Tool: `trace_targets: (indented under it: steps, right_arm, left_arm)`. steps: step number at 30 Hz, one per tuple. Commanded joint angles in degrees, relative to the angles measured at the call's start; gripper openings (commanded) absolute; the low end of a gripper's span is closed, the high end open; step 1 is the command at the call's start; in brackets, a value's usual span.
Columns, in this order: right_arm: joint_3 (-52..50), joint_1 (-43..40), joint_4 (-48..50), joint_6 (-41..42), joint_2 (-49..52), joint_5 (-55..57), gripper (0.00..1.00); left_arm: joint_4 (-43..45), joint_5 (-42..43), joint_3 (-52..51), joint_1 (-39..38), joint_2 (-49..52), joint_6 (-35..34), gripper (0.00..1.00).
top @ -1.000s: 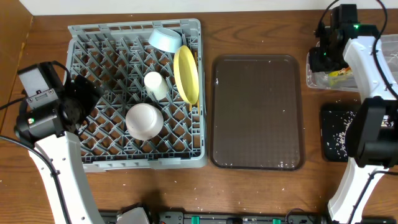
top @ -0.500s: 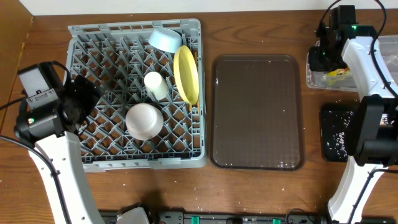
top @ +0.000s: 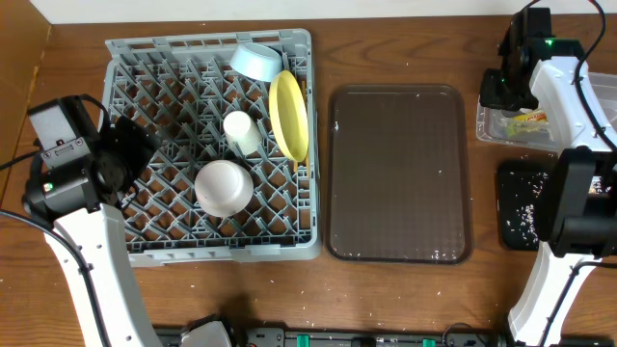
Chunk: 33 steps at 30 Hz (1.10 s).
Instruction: Sort waste into correct bins and load items into the dishwasher
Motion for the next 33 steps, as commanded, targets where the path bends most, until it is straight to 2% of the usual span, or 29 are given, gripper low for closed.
trace_targets:
  steps: [1, 11, 27, 33]
  right_arm:
    - [0.92, -0.07, -0.13, -2.49, 0.39, -2.10, 0.07]
    - [0.96, 0.68, 0.39, -4.42, 0.24, -3.56, 0.07]
    - [1.01, 0.68, -2.01, -14.88, 0.24, -11.61, 0.08]
    - [1.01, 0.66, -2.21, -14.71, 0.24, -11.37, 0.08]
  left_arm:
    - [-0.13, -0.68, 0.33, 0.20, 0.13, -0.48, 0.96]
    - [-0.13, -0.68, 0.33, 0.20, 0.13, -0.50, 0.96]
    - [-0.13, -0.68, 0.33, 0.20, 0.13, -0.50, 0.96]
    - [-0.13, -0.68, 0.33, 0.20, 0.13, -0.48, 0.96]
